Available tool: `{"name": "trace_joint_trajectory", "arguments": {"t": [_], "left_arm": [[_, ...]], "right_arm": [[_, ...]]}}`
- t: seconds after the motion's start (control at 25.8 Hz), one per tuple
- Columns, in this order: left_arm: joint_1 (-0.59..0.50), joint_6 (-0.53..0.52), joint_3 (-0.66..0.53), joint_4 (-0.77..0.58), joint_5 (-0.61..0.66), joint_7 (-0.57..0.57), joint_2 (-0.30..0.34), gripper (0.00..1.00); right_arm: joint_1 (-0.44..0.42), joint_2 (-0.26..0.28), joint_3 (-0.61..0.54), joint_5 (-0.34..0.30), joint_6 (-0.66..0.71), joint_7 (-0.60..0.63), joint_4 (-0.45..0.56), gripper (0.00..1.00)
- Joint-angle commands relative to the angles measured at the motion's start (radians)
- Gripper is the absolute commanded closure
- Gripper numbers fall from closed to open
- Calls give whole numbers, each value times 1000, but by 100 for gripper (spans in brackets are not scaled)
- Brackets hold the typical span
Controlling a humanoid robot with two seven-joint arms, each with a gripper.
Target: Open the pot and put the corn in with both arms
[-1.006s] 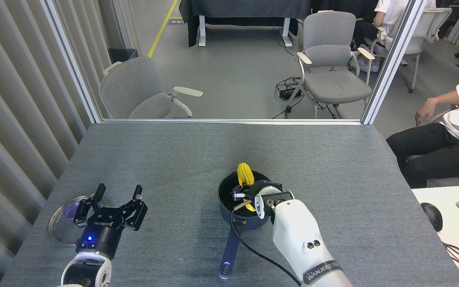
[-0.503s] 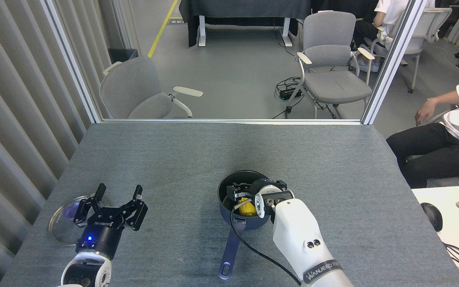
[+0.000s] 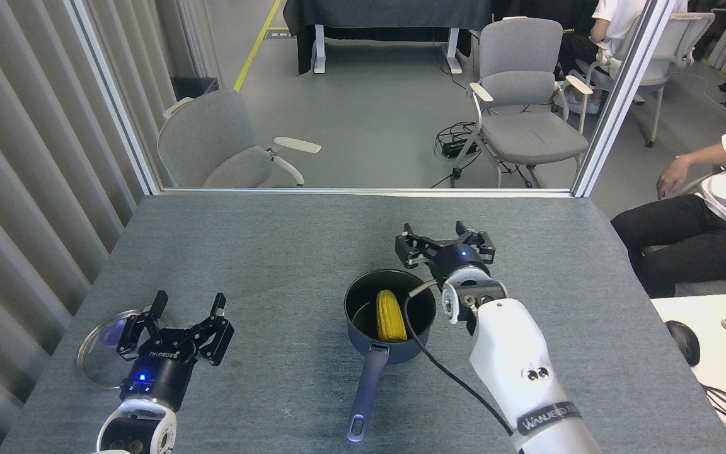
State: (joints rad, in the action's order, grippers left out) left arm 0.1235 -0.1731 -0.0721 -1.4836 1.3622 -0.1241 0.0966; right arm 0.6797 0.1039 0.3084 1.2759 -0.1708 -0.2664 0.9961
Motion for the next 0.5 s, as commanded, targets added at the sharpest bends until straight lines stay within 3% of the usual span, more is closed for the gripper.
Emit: {"name": "trace_joint_trajectory", "arguments": {"t": [0.0,0.19,0.46], "left_arm": [[-1,0,0,0,0,0,0,1],[-1,0,0,-1,0,0,0,1],[-2,0,0,-3,0,0,-2,1]], "right_arm": [[-55,54,-80,-6,13,156,50,0],[-199,155,-163,-6,111,257,142,0],[-505,169,-296,0,177,259,423,0]]}}
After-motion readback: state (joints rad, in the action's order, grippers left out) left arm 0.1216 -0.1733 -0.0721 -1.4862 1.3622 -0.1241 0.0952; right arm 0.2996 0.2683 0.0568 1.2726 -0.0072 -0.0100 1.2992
